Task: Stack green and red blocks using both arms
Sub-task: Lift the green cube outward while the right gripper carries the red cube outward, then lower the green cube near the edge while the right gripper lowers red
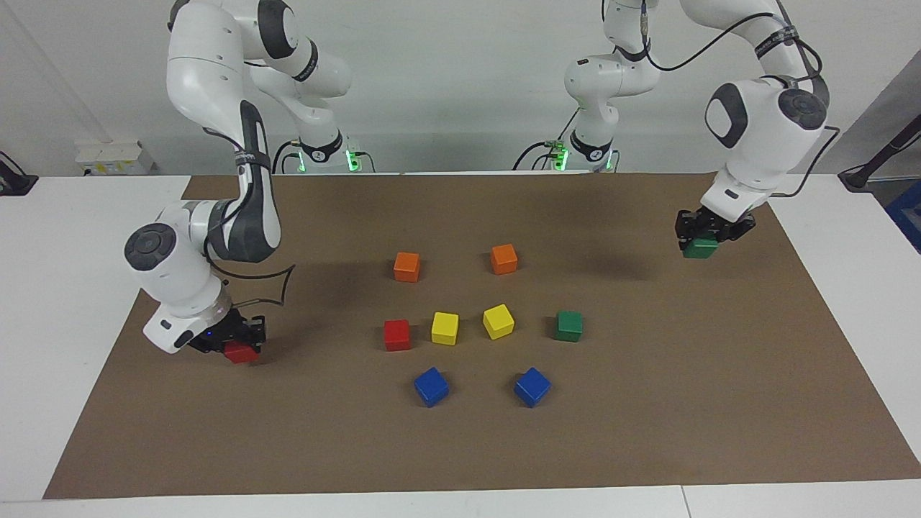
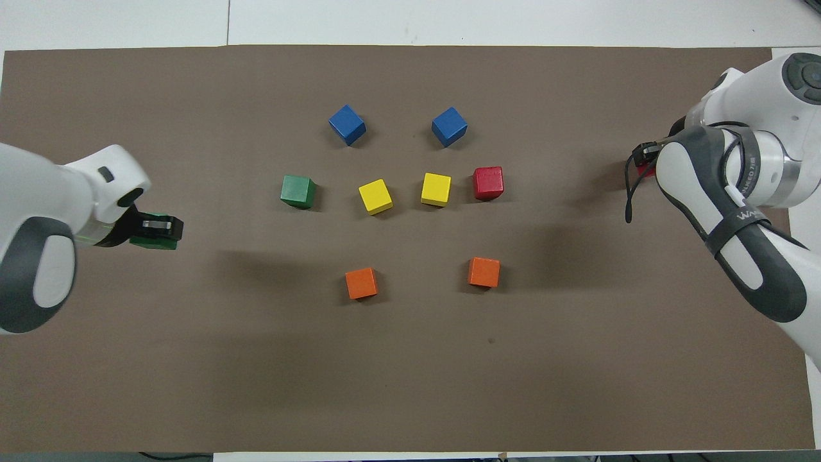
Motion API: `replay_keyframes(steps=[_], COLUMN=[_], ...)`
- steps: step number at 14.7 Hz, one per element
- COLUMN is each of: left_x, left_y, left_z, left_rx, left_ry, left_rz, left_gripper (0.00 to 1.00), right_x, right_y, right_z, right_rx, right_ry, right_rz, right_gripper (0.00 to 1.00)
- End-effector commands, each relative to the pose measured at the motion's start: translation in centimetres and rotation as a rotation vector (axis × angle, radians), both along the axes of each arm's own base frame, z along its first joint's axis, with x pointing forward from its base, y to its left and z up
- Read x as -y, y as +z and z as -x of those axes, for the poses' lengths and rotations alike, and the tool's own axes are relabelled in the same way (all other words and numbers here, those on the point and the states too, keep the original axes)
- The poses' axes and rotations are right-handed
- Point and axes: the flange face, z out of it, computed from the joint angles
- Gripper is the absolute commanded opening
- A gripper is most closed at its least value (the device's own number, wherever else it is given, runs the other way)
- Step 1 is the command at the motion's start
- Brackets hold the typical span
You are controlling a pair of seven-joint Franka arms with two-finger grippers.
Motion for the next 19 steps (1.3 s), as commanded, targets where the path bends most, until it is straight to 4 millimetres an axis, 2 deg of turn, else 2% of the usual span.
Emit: replay_keyframes(steps=[1, 2, 4, 5, 10, 13, 14, 15, 16, 17, 19], left_x=[-3.1, -4.0, -4.3, -5.0, -5.9, -5.8, -5.8, -5.9, -6.1, -6.7, -6.8], left_y=[-2.1, -3.1, -5.6, -6.8, -10.6, -12.3, -12.5, -13.0, -13.2, -13.5, -13.9], left_z=[1.6, 2.0, 2.7, 3.2, 3.9, 4.3, 4.3, 4.3, 4.4, 4.7, 5.0], left_rx=[0.024, 0.034, 0.062, 0.080, 0.100, 0.109, 0.106, 0.099, 0.096, 0.089, 0.082], left_ry=[-0.033, -0.023, -0.016, 0.000, 0.019, 0.030, 0.033, 0.038, 0.049, 0.065, 0.074], left_rz=[-0.011, -0.011, -0.014, -0.017, -0.019, -0.016, -0.015, -0.011, -0.005, -0.001, 0.005], left_gripper=[0.00, 0.00, 0.00, 0.00, 0.00, 0.00, 0.00, 0.00, 0.00, 0.00, 0.00], right_x=[-0.1, 0.0, 0.0, 0.0, -0.2, -0.1, -0.1, 0.2, 0.3, 0.4, 0.4], right_y=[-0.7, -1.1, -1.8, -1.9, -3.5, -3.5, -3.5, -3.7, -3.9, -4.1, -3.8], right_z=[0.1, 0.1, 0.1, 0.1, 0.5, 0.6, 0.6, 0.7, 0.7, 0.9, 0.8], right_rx=[0.006, 0.004, -0.005, -0.005, 0.013, 0.013, 0.016, 0.022, 0.033, 0.038, 0.033], right_ry=[-0.011, -0.012, -0.014, -0.017, -0.029, -0.031, -0.029, -0.033, -0.034, -0.035, -0.028], right_rz=[-0.010, -0.010, -0.011, -0.011, -0.006, -0.005, -0.005, -0.003, -0.003, -0.003, 0.004], right_gripper=[0.00, 0.00, 0.00, 0.00, 0.00, 0.00, 0.03, 0.19, 0.62, 1.00, 1.00])
